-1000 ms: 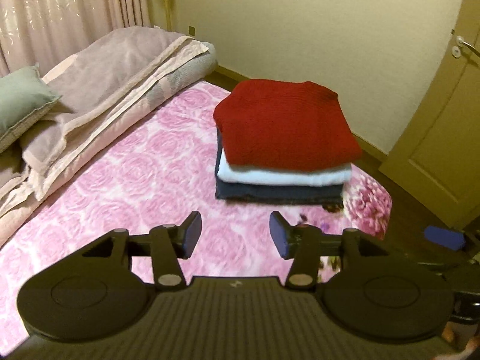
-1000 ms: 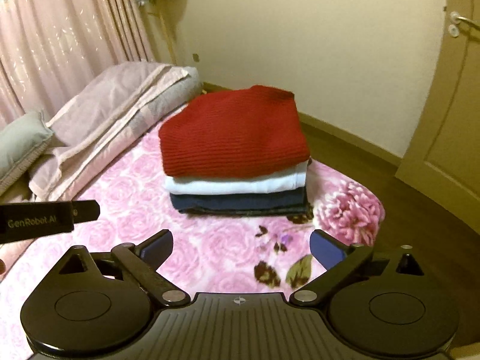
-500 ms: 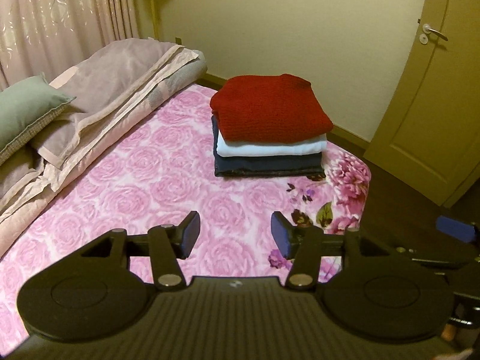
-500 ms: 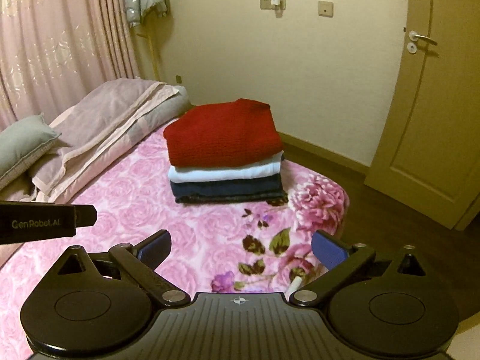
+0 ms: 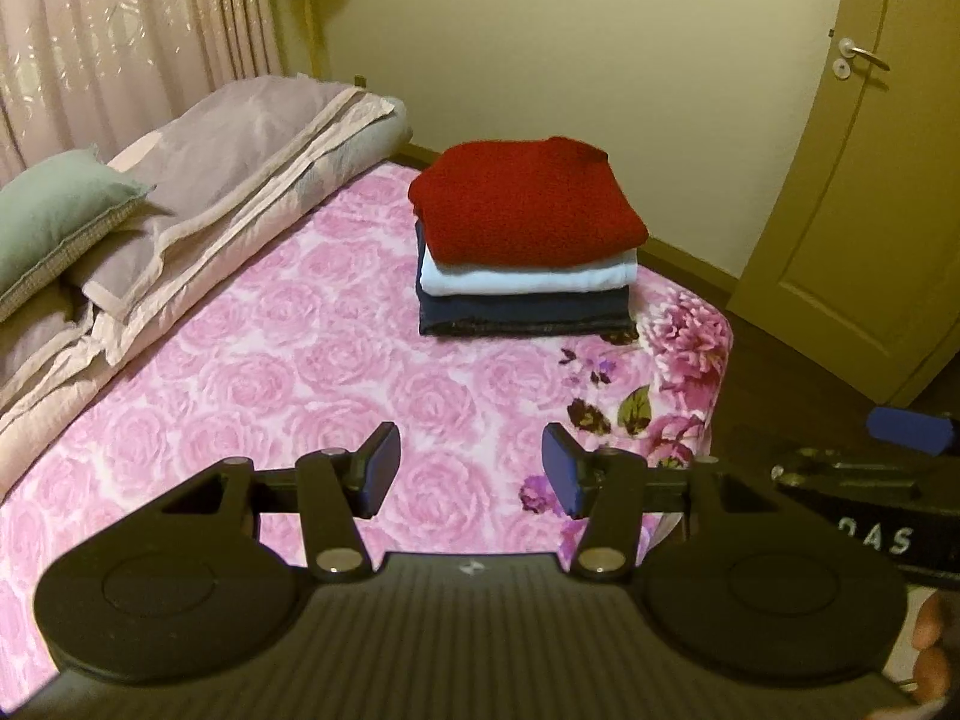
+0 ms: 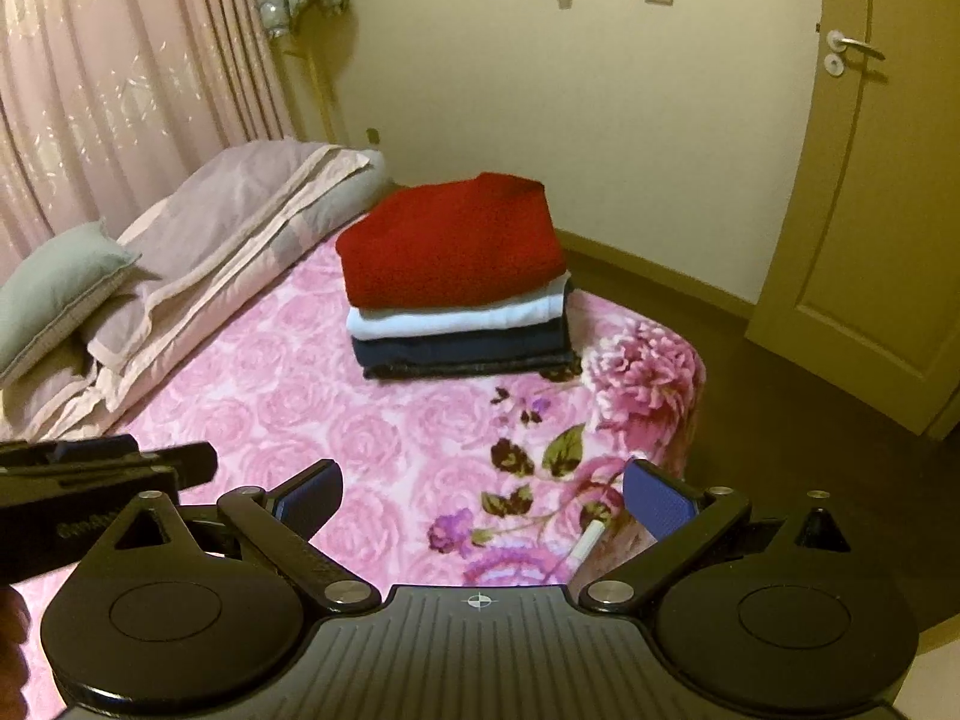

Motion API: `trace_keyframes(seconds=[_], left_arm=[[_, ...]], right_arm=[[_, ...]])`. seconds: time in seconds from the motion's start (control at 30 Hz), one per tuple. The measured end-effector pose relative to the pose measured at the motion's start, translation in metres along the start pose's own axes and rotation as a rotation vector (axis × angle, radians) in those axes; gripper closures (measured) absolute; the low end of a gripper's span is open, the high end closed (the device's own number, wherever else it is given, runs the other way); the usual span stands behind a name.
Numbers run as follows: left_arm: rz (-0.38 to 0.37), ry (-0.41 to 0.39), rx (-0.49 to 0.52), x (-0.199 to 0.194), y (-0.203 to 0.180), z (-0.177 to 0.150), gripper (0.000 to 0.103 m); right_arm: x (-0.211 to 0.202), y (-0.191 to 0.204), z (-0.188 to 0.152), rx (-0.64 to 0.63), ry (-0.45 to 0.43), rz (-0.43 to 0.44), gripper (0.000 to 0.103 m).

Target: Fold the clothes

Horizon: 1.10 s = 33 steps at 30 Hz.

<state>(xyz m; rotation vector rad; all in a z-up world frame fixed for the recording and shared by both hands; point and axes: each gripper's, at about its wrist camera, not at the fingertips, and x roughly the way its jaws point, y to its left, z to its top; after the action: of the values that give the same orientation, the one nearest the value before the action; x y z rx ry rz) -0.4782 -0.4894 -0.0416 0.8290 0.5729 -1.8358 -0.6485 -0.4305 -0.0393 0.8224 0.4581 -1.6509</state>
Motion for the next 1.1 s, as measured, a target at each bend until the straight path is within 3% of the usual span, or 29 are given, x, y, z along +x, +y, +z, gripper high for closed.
trace_keyframes(seconds=[0.47, 1.1], left_arm=[[0.04, 0.033, -0.017, 0.015, -0.025, 0.002, 0.055], [0.048, 0.091, -0.042, 0.063, -0.031, 0.018, 0.055]], right_arm=[[0.02, -0.025, 0.0, 0.008, 0.074, 0.027, 0.001], [0.071, -0.032, 0.014, -0.024, 0.127, 0.016, 0.001]])
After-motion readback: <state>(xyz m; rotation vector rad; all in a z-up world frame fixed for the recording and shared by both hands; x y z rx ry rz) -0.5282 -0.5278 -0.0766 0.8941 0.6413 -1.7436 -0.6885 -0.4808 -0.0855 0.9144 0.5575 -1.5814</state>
